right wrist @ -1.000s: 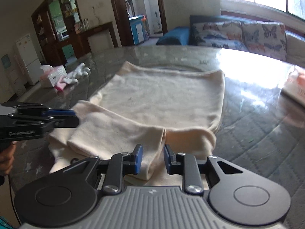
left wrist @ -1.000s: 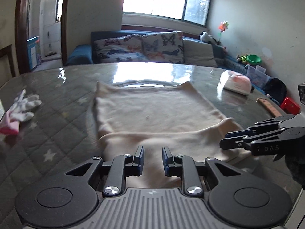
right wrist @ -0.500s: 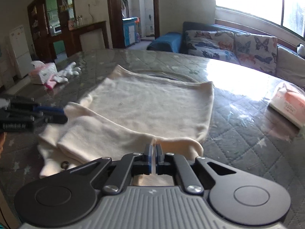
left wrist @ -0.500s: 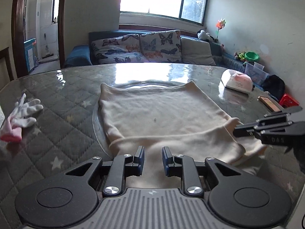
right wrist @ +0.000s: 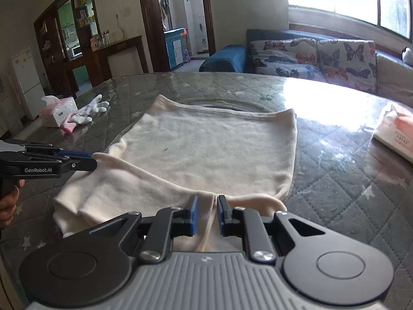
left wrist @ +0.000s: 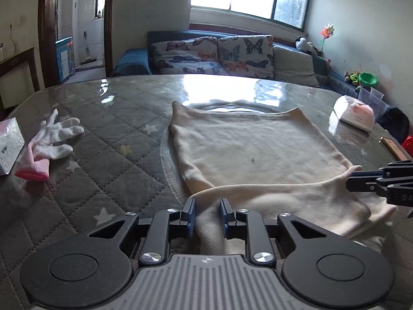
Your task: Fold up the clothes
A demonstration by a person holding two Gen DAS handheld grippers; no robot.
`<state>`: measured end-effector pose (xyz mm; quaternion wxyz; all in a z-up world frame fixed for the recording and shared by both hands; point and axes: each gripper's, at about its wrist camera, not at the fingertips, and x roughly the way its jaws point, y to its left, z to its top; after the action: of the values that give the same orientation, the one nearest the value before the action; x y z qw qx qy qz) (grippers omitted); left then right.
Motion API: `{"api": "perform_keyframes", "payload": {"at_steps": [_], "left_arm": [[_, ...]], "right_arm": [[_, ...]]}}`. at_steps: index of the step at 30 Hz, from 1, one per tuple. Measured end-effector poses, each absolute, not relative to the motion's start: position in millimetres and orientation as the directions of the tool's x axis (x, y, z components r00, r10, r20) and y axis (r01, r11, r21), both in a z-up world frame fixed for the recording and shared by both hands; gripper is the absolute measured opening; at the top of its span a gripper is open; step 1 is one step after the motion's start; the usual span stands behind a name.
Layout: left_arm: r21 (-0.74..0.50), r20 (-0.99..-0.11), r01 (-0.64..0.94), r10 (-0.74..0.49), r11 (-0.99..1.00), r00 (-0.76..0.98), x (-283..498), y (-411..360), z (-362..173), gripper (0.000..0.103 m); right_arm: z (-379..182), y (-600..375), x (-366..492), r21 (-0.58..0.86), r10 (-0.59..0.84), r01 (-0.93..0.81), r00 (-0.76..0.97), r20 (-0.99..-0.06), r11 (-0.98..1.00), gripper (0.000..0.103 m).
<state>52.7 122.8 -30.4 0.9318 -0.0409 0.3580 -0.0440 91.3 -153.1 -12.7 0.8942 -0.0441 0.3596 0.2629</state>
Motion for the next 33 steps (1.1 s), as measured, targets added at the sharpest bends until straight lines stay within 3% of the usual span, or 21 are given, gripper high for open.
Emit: {"api": "perform_keyframes", "payload": {"at_steps": [5, 10, 16, 19, 25, 33], "left_arm": [[-0.071, -0.648, 0.065, -0.096, 0.995, 0.756, 48.5, 116.4, -25.1, 0.023], [-0.051, -0.626, 0.107, -0.115, 0.993, 0.771, 42.8, 108.7, -18.6, 0.023], [-0.039, -0.634, 0.123, -0.120, 0.992, 0.764, 40.4, 102.7, -20.1, 0.023], [-0.047, -0.619, 0.172, -0.163, 0.984, 0.768, 33.7, 93.0, -12.5, 0.023], [-0.006, -0.656, 0.282, -0.216, 0.959, 0.723, 26.4, 63.7, -27.2, 0.023], [0.020, -0.663, 0.295, -0.208, 0.955, 0.719, 15.6, 62.5, -28.7, 0.027]], "right_arm": [[-22.2, -147.3, 92.6, 0.100, 0.431, -0.519, 0.570, -0.699, 0.849, 0.016], [-19.2, -146.5, 86.4, 0.048, 0.406, -0.525, 0.594, -0.694, 0.850, 0.003], [-11.3, -147.5, 79.9, -0.016, 0.377, -0.522, 0.635, -0.674, 0.853, 0.007], [-4.0, -147.6, 72.3, 0.010, 0.433, -0.569, 0.614, -0.660, 0.822, 0.009], [-18.0, -140.7, 58.1, -0.006, 0.453, -0.637, 0.555, -0.698, 0.771, 0.010], [-20.5, -145.2, 48.4, -0.027, 0.440, -0.642, 0.555, -0.705, 0.766, 0.015]]}}
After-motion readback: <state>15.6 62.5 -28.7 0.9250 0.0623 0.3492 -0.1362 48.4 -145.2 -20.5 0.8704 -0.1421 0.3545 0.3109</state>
